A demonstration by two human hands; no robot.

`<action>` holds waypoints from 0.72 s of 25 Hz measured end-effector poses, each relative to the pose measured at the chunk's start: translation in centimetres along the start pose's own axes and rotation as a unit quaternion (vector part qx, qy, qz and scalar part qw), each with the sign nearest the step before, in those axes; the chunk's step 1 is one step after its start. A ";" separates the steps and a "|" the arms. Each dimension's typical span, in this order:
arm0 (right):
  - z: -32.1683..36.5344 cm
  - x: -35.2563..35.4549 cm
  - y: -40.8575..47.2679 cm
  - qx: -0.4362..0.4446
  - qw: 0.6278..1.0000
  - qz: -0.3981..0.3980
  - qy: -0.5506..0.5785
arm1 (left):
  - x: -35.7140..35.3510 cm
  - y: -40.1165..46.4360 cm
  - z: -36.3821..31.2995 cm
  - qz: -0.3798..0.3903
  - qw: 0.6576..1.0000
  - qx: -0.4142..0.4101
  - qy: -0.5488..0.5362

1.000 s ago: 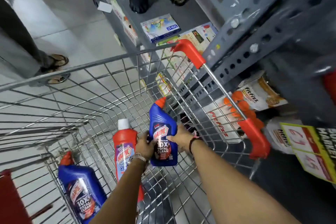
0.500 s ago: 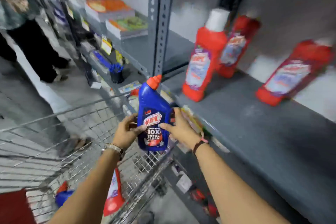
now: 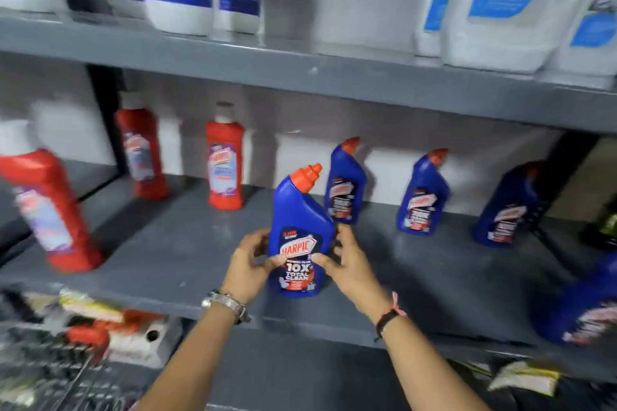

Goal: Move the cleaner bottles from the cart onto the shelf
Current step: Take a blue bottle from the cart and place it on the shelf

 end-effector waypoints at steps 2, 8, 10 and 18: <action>-2.3 3.5 -0.3 -0.010 0.999 -0.042 -0.011 | -4.2 1.1 0.9 0.027 1.000 0.006 0.007; -7.0 5.5 -0.1 -0.037 0.997 -0.062 -0.015 | -8.0 1.7 3.6 0.059 0.998 0.030 0.014; -7.0 5.3 -0.2 -0.046 0.997 -0.057 0.000 | -8.0 1.5 3.5 0.055 0.998 0.023 0.025; -6.1 -2.1 -6.6 0.008 0.959 -0.273 -0.072 | 1.5 -4.2 4.7 -0.120 0.985 -0.008 0.120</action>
Point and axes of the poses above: each hand's wrist, its own y-axis towards the middle knuckle, its own x-axis out of the back of the hand, z = x × y, the point moved 6 cm from there along y, towards the middle knuckle, and after that the axes turned 6 degrees about -y, right-handed, at the moved point
